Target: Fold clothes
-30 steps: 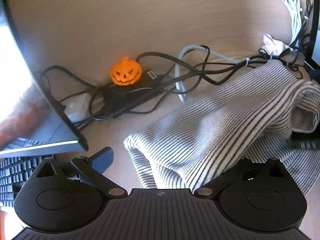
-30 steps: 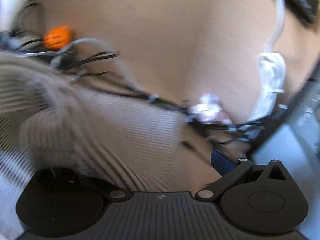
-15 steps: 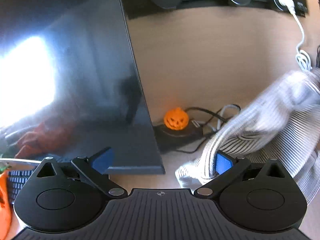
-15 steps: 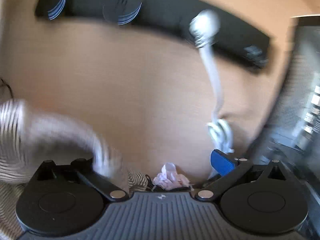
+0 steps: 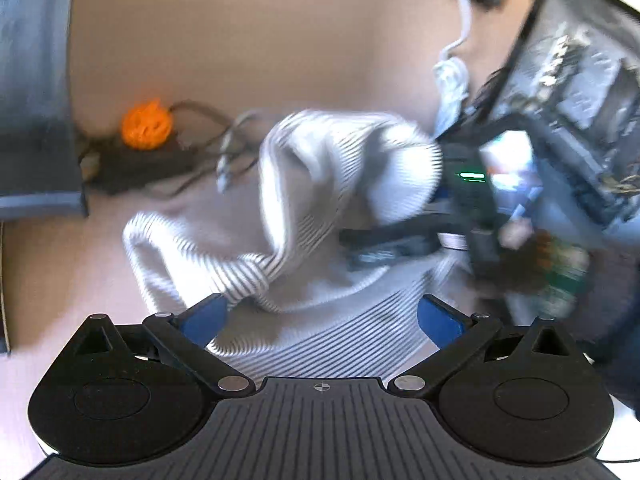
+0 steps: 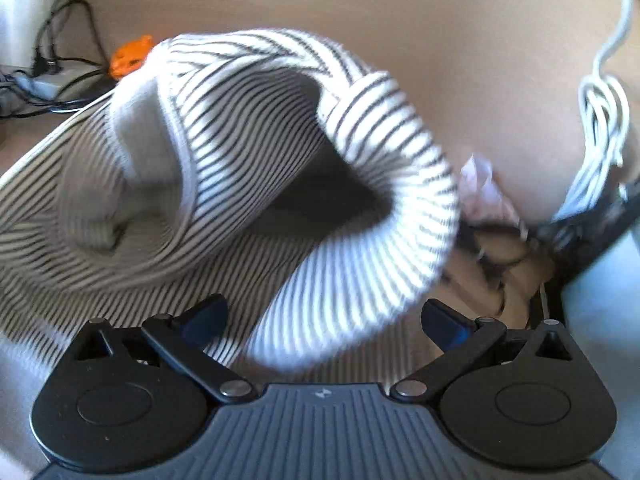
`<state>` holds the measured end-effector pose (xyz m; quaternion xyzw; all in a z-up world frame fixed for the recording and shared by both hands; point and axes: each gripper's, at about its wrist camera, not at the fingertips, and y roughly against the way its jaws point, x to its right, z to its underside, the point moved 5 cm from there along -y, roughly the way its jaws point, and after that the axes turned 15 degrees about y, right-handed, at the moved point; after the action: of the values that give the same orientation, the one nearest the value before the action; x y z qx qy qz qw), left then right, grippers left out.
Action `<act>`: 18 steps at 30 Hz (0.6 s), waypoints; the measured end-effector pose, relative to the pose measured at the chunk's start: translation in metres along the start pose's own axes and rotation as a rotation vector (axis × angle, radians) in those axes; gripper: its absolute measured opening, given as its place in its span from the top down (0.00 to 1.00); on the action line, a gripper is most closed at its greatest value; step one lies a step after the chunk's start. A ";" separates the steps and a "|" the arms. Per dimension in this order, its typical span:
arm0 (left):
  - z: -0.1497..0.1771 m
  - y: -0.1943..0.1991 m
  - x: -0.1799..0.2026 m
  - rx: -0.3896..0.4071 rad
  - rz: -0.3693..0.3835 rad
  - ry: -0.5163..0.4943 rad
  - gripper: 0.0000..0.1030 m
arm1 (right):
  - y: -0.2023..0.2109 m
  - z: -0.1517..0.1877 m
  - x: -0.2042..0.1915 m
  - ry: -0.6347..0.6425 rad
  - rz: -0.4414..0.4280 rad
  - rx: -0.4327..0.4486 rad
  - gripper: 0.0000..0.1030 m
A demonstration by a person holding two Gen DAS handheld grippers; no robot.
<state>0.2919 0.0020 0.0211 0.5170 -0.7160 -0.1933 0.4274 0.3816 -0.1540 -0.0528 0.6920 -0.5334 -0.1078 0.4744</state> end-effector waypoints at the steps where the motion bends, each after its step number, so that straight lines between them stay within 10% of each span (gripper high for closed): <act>1: 0.002 0.003 -0.005 0.004 -0.018 -0.014 0.00 | 0.005 0.008 -0.004 -0.021 -0.035 -0.002 0.00; 5: 0.024 0.025 -0.023 0.022 -0.099 -0.105 0.00 | 0.030 0.049 -0.026 -0.122 -0.243 -0.018 0.00; 11: 0.063 0.043 -0.046 0.016 -0.296 -0.293 0.00 | 0.092 0.089 -0.068 0.054 -0.365 -0.051 0.00; 14: 0.035 0.051 -0.059 0.152 -0.445 -0.185 0.00 | 0.100 0.042 -0.030 0.020 -0.145 0.062 0.00; 17: 0.009 0.067 -0.050 0.206 -0.342 -0.059 0.00 | 0.085 0.004 0.027 -0.399 -0.048 0.122 0.00; 18: 0.006 0.071 -0.043 0.210 -0.313 -0.073 0.00 | 0.084 -0.006 0.017 -0.336 -0.056 0.110 0.00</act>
<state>0.2510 0.0673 0.0512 0.6564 -0.6581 -0.2003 0.3097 0.3392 -0.1633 0.0208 0.7037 -0.5907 -0.2059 0.3370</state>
